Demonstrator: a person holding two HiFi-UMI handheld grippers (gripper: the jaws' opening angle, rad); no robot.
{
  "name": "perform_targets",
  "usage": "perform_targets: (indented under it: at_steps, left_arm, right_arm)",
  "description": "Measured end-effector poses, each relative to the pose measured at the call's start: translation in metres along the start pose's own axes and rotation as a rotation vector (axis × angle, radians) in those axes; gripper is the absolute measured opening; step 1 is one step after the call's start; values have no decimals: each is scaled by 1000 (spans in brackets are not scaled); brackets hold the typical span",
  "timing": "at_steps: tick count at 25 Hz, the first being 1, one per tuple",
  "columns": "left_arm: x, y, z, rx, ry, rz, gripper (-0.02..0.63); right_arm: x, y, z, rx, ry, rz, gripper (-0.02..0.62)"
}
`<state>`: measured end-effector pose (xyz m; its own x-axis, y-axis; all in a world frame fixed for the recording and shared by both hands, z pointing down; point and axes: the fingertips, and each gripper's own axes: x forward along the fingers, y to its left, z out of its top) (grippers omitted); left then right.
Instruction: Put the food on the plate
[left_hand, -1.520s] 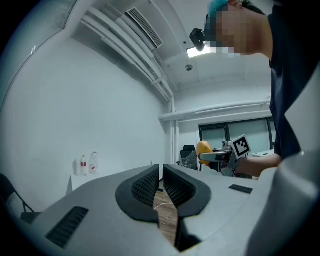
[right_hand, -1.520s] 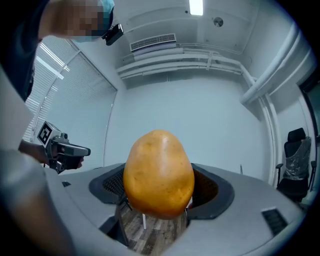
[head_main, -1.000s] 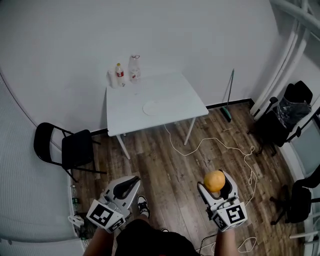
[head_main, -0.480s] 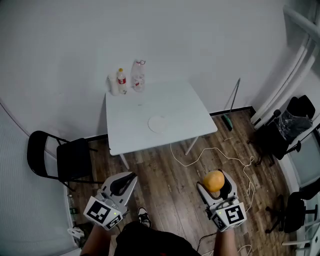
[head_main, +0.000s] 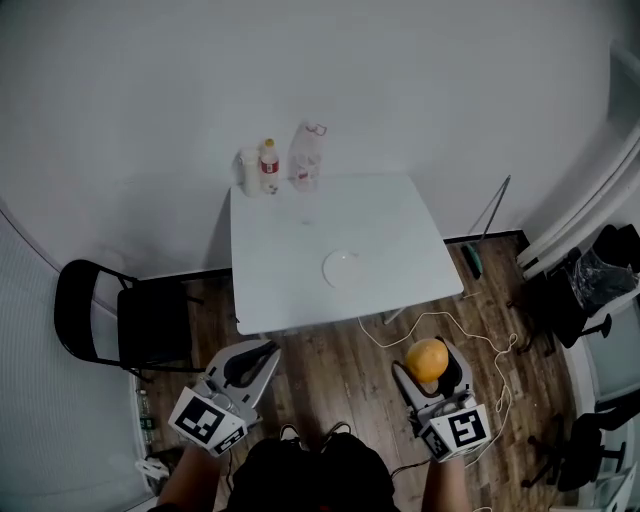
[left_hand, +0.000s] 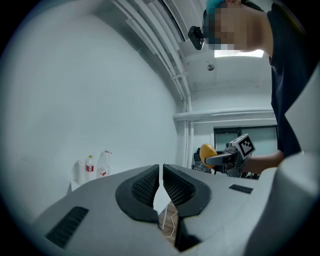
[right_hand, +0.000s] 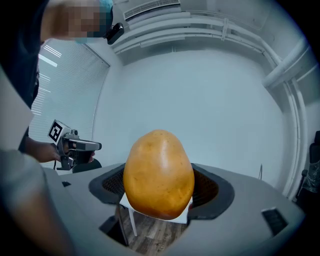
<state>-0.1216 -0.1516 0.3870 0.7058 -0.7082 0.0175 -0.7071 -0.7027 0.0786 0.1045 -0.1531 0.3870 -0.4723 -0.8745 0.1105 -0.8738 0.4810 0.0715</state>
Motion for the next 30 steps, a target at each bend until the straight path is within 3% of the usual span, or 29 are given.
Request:
perform_targets:
  at_steps: [6, 10, 15, 18, 23, 27, 30]
  left_arm:
    - [40, 39, -4, -6, -15, 41, 43]
    - [82, 65, -15, -37, 69, 116, 42]
    - [138, 88, -20, -34, 93, 177, 41]
    - [163, 93, -14, -49, 65, 211, 41]
    - [178, 110, -39, -93, 117, 255, 41]
    - [184, 127, -35, -87, 68, 256, 42]
    - [180, 138, -51, -121, 120, 252, 42]
  right_arm:
    - [67, -33, -9, 25, -3, 54, 380]
    - [119, -65, -10, 81, -29, 141, 380]
    - [181, -111, -22, 85, 2, 223, 380]
    - [217, -132, -44, 66, 59, 269, 380]
    - [282, -141, -93, 10, 189, 328, 380]
    - [326, -135, -139, -6, 298, 345, 380]
    - [354, -127, -179, -14, 389, 350, 380]
